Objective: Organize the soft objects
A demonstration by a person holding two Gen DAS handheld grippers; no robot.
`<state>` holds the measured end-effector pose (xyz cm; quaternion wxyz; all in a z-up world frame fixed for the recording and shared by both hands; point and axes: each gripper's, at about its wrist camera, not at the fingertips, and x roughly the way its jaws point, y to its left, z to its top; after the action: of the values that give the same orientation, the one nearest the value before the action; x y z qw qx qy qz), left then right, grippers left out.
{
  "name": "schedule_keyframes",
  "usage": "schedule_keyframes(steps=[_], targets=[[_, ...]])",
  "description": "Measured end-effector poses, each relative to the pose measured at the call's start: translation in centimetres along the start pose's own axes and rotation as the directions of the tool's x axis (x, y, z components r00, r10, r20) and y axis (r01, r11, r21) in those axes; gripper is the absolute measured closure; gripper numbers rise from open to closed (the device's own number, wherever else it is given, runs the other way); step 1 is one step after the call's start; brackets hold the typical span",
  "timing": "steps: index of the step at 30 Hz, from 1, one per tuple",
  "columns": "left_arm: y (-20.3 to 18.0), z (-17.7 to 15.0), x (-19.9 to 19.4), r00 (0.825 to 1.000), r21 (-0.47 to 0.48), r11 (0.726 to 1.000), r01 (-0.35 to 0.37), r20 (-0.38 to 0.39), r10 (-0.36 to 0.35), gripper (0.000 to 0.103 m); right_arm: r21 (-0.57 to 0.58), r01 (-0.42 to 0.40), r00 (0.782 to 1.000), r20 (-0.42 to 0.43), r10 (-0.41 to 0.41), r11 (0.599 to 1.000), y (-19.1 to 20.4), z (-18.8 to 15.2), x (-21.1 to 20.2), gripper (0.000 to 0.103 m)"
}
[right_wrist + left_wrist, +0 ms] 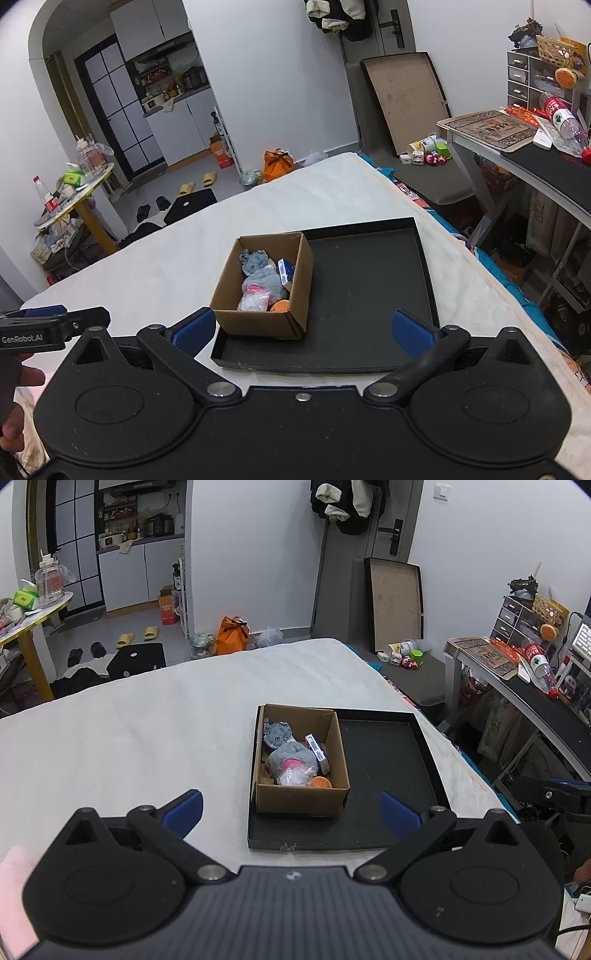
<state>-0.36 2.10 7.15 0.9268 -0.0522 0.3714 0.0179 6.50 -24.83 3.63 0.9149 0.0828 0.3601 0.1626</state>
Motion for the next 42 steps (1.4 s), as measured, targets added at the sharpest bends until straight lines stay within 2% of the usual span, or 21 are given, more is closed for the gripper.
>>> schedule_keyframes(steps=[13,17,24,42], targets=[[0.04,-0.19,0.24,1.0,0.001,1.0,0.005,-0.002,-0.005,0.002,-0.007,0.013,1.0,-0.017,-0.013,1.0,0.43,-0.43,0.25,0.0],[0.01,-0.27,0.34,1.0,0.004,1.0,0.009,-0.001,-0.009,0.002,0.012,-0.031,0.999,-0.014,0.031,0.999,0.29,-0.3,-0.17,0.0],[-0.13,-0.36,0.58,1.0,0.007,1.0,0.01,-0.004,-0.01,0.002,0.01,-0.008,1.0,-0.007,0.008,1.0,0.44,-0.31,-0.39,0.0],[0.02,-0.47,0.62,1.0,0.003,1.0,0.015,-0.008,-0.015,0.002,0.009,-0.019,1.0,-0.017,0.019,1.0,0.56,-0.34,-0.09,0.0]])
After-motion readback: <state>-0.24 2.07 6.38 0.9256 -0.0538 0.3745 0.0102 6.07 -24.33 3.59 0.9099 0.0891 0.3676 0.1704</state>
